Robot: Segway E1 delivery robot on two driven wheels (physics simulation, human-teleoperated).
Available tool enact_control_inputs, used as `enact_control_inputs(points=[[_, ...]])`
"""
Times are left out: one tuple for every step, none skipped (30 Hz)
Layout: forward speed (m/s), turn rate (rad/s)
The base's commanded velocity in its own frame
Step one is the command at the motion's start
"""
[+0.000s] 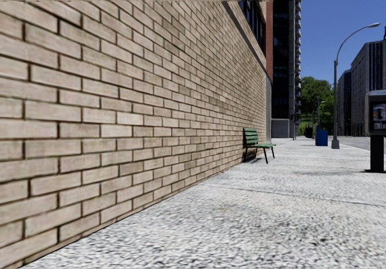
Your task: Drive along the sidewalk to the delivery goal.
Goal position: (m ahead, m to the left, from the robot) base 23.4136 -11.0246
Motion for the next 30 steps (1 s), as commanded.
enact_control_inputs(points=[[1.99,-0.71],[1.99,-0.71],[1.99,-0.71],[1.99,-0.71],[1.99,-0.71],[1.99,-0.71],[1.99,-0.71],[1.99,-0.71],[1.99,-0.71],[1.99,-0.71],[1.99,-0.71],[1.99,-0.71],[1.99,-0.71],[1.99,-0.71],[1.99,-0.71],[1.99,-0.71],[1.99,-0.71],[1.99,-0.71],[1.99,-0.71],[2.00,-0.71],[2.00,-0.71],[2.00,-0.71],[2.00,-0.67],[2.00,-0.61],[2.00,-0.56],[2.00,-0.56],[2.00,-0.53],[2.00,-0.50],[2.00,-0.42],[2.00,-0.42]])
